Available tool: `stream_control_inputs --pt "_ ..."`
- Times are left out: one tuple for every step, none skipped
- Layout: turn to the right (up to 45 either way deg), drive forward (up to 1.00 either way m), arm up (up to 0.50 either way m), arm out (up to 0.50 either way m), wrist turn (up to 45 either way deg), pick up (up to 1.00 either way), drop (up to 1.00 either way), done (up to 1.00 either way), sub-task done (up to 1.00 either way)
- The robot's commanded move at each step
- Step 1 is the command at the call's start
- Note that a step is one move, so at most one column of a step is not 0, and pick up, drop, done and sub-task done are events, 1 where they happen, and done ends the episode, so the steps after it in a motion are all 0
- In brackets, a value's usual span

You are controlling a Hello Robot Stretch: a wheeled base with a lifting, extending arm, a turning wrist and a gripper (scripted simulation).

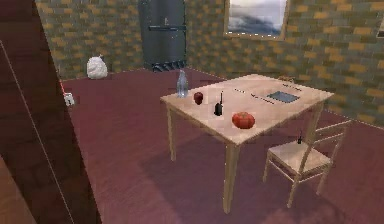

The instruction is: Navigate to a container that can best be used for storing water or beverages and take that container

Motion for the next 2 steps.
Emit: stream_control_inputs --pt "0.0 0.55 0.00 0.00 0.0 0.00 0.00 0.00 0.00" --pt "-6.0 0.00 0.00 0.00 0.0 0.00 0.00 0.00 0.00"
